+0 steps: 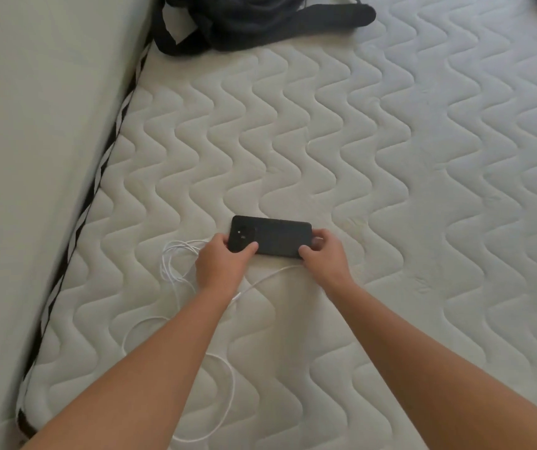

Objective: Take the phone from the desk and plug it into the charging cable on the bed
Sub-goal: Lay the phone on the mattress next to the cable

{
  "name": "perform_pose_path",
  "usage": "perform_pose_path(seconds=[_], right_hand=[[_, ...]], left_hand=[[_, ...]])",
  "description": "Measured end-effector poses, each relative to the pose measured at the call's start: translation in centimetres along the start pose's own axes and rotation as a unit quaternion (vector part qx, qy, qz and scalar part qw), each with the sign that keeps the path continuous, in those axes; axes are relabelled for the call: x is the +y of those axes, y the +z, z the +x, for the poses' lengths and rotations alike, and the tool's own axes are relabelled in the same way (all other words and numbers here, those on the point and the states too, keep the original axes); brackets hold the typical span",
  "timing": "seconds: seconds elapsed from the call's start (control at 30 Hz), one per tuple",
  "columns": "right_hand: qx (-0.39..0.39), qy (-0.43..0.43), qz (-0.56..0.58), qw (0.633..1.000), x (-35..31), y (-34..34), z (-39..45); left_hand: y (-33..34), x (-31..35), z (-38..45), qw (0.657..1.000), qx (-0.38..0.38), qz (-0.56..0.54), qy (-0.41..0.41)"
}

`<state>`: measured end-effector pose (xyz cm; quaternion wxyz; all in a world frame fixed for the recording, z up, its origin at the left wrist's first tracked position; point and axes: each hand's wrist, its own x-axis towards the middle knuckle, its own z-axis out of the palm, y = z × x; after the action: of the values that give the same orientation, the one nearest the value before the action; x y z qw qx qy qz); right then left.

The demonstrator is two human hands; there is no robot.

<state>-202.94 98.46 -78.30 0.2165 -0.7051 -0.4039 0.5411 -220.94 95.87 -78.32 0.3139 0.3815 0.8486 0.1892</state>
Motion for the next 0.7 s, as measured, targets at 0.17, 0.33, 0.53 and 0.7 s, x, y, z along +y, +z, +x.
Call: perform_pose_path(seconds=[0.17, 0.33, 0.53, 0.7], right_hand=[[0.002, -0.065, -0.034, 0.997, 0.4, 1.4, 0.1], [0.042, -0.095, -0.083, 0.991, -0.1, 1.5, 1.0], [0.048, -0.119, -0.050, 0.991, -2.0, 1.3, 3.7], [0.048, -0.107, -0.001, 0.993, -2.1, 1.5, 4.6]], left_hand=[[0.4, -0.3, 0.4, 1.000, 0.010, 0.001, 0.029], [0.3, 0.0, 2.0, 0.996, 0.027, 0.030, 0.075], [0.2, 1.4, 4.9, 0.990, 0.040, 0.086, 0.105], [0.8, 1.4, 5.1, 0.992, 0.041, 0.073, 0.094]])
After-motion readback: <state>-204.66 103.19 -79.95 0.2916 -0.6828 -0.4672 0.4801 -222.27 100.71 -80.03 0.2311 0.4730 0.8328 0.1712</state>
